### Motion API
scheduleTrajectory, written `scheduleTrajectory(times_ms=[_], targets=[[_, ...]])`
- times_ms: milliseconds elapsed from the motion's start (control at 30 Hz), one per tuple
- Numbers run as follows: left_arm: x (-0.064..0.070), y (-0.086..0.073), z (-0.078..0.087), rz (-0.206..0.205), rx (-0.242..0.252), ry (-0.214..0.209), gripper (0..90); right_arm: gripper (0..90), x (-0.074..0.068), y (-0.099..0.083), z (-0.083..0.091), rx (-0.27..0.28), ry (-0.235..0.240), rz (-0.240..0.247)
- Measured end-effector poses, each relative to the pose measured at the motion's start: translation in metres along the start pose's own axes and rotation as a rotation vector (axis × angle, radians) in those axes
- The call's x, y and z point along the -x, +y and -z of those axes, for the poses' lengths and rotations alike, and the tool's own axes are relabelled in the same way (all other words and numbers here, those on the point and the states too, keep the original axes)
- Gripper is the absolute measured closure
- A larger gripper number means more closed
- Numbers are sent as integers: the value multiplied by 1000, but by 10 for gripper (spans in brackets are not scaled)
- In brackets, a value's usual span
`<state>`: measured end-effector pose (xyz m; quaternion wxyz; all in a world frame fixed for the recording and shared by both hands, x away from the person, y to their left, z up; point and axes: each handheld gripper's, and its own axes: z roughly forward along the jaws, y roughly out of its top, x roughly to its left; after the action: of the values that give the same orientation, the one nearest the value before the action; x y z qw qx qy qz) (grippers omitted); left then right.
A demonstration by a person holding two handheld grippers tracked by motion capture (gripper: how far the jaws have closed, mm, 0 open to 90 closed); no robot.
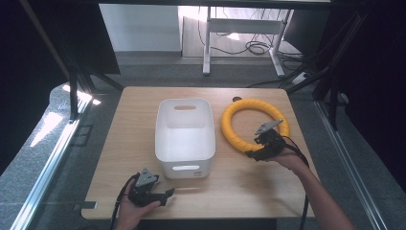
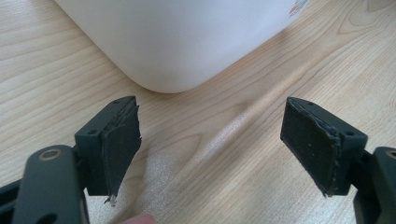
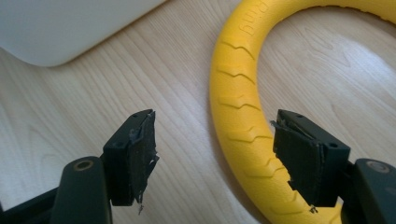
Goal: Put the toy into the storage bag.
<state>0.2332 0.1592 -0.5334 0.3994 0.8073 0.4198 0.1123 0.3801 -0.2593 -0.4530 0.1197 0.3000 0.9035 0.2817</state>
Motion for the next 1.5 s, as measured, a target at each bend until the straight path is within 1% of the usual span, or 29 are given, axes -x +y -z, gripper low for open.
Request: scheduleTrajectory(times_ms=[133, 333, 433, 500, 533, 567, 633, 667, 767, 800, 833, 933, 1033, 1100, 1133, 1167, 1233, 1300, 1333, 1400, 1433, 1500], targets=[[0, 0, 0, 1, 2, 0, 201, 306, 4, 2, -7, -34, 2, 5], [1, 0, 0, -2, 0, -3, 201, 311, 12, 6, -16, -64, 5, 7], [1, 0, 0, -2, 0, -3, 201, 310, 14, 6, -19, -74, 5, -7], [1, 0, -1, -3, -3, -4, 201, 310, 17, 6, -24, -89, 14, -18], [1, 0, -1, -3, -3, -4, 201, 310, 17, 6, -24, -89, 14, -18], [1, 0, -2, -7, -5, -5, 201, 309, 19, 6, -28, -103, 19, -15], [1, 0, -2, -8, -6, -5, 201, 309, 19, 7, -30, -113, 21, -15], [2, 0, -2, -9, -5, -6, 201, 307, 19, 7, -34, -131, 17, -3], [2, 0, -2, -10, -6, -7, 201, 307, 20, 7, -38, -139, 24, -3], [2, 0, -3, -11, -8, -9, 201, 307, 21, 7, -42, -155, 23, -1], [2, 0, -3, -11, -8, -9, 201, 307, 21, 6, -43, -160, 29, 1], [3, 0, -3, -13, -11, -12, 201, 312, 22, 5, -49, -184, 24, 5], [3, 0, -3, -13, -12, -13, 201, 321, 25, 4, -55, -206, 33, -4], [3, 0, -2, -11, -9, -11, 201, 333, 27, 3, -59, -222, 33, 2], [3, 0, -2, -11, -9, -11, 201, 333, 27, 3, -59, -222, 33, 2], [2, 0, -3, -11, -10, -9, 201, 342, 29, 1, -64, -240, 37, 9], [2, 0, -3, -10, -8, -3, 201, 344, 31, 1, -66, -254, 39, 6], [3, 0, -3, -2, 3, 3, 202, 342, 32, 1, -69, -291, 29, 26], [3, 0, -3, -2, 3, 3, 202, 342, 32, 1, -69, -291, 29, 26], [3, 0, -1, -1, 9, 4, 202, 349, 36, 4, -70, -318, 28, 38], [2, 0, -1, -1, 9, 4, 202, 363, 36, 4, -70, -320, 32, 32], [2, 0, -1, -1, 9, 4, 202, 389, 38, 5, -71, -317, 60, 22]])
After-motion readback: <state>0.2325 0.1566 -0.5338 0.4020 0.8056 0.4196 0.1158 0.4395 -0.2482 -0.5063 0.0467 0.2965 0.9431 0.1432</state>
